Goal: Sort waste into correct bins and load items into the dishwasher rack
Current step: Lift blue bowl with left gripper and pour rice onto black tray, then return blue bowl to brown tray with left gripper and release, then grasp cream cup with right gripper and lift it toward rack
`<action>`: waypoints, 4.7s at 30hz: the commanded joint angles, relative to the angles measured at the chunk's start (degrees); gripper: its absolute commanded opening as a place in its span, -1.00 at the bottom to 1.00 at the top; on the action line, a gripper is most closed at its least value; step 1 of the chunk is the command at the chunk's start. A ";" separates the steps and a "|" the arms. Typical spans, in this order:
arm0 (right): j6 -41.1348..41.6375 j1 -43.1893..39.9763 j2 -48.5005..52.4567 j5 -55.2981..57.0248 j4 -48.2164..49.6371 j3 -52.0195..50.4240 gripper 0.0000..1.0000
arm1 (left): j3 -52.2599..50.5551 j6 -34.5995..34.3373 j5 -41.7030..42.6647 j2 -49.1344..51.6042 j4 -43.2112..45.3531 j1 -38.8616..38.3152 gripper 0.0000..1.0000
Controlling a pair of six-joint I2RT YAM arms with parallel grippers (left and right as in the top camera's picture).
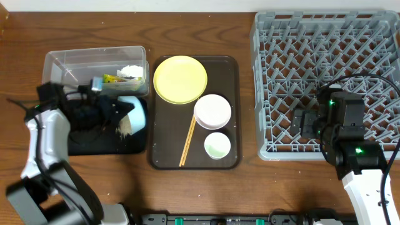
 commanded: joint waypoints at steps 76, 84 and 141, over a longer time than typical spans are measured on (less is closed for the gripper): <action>0.28 0.42 -0.22 -0.02 -0.09 1.01 0.98 | -0.20 -4.70 23.08 11.47 5.77 10.84 -0.88; 0.28 0.42 -0.20 -0.02 -0.04 1.01 0.98 | -0.20 -4.28 16.63 0.87 5.77 1.49 -0.88; 0.31 0.42 -0.20 -0.04 -0.46 1.01 0.98 | 1.25 -11.65 -44.83 -2.60 5.40 -57.88 0.02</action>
